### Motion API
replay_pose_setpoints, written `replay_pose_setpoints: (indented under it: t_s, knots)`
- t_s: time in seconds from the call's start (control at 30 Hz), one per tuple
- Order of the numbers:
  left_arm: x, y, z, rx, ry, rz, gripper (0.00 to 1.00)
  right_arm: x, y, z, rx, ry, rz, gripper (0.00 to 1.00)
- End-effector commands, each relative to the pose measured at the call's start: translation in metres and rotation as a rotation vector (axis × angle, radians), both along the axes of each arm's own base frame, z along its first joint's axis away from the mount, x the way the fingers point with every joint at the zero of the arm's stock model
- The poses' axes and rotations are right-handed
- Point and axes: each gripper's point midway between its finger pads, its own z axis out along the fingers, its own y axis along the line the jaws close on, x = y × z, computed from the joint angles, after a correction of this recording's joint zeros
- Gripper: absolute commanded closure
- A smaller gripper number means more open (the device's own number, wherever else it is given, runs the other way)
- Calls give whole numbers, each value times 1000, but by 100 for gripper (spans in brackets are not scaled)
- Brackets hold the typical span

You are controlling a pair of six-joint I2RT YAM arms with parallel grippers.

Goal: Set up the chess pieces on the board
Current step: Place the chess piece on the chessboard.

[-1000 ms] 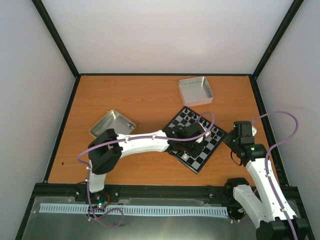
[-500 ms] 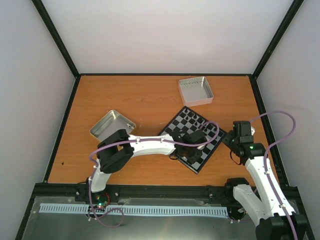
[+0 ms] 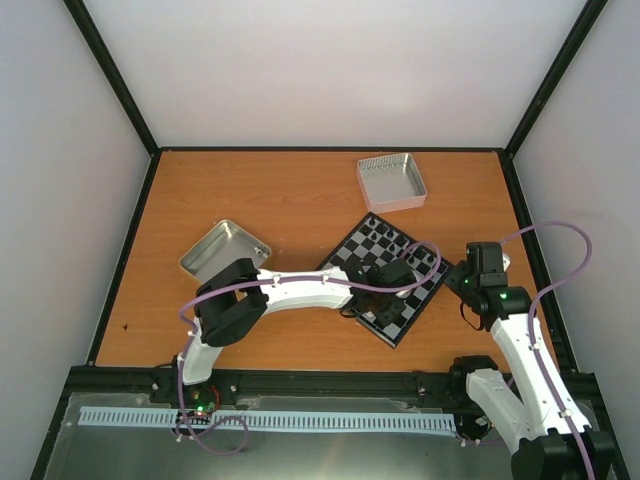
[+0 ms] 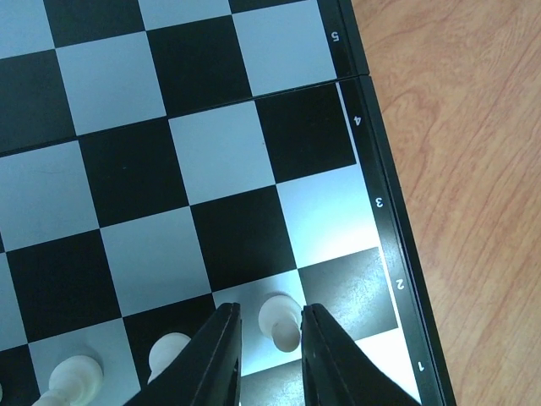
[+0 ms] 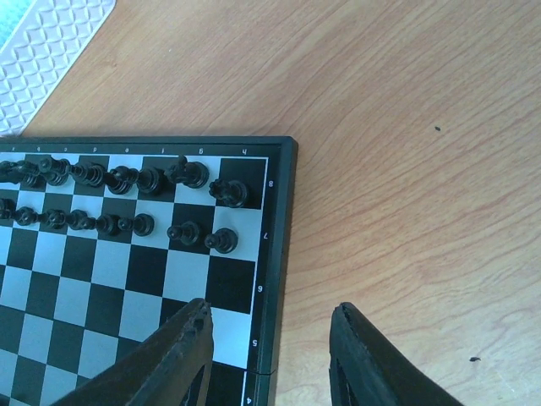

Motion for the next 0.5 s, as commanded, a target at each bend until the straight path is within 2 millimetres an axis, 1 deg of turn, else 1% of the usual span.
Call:
replay_pose_setpoints:
  t_s: [0.0, 0.13, 0.3, 0.37, 0.4, 0.47]
  knots:
    - [0, -8, 9, -3, -26, -16, 78, 0, -3, 3, -12, -22, -5, 61]
    - [1, -10, 30, -42, -51, -19, 75, 0, -2, 3, -5, -23, -1, 60]
    - [-1, -7, 39, -52, -50, -19, 74, 1, -2, 6, -2, -33, 0, 60]
    - [5, -5, 53, -70, -80, 0, 69, 1, -2, 7, -3, -34, 1, 60]
    - [10, -2, 66, -87, -106, 21, 65, 1, -1, 7, -1, -35, 2, 60]
    - [28, 9, 86, -102, -159, 82, 61, 1, 0, 7, 8, -40, 8, 60]
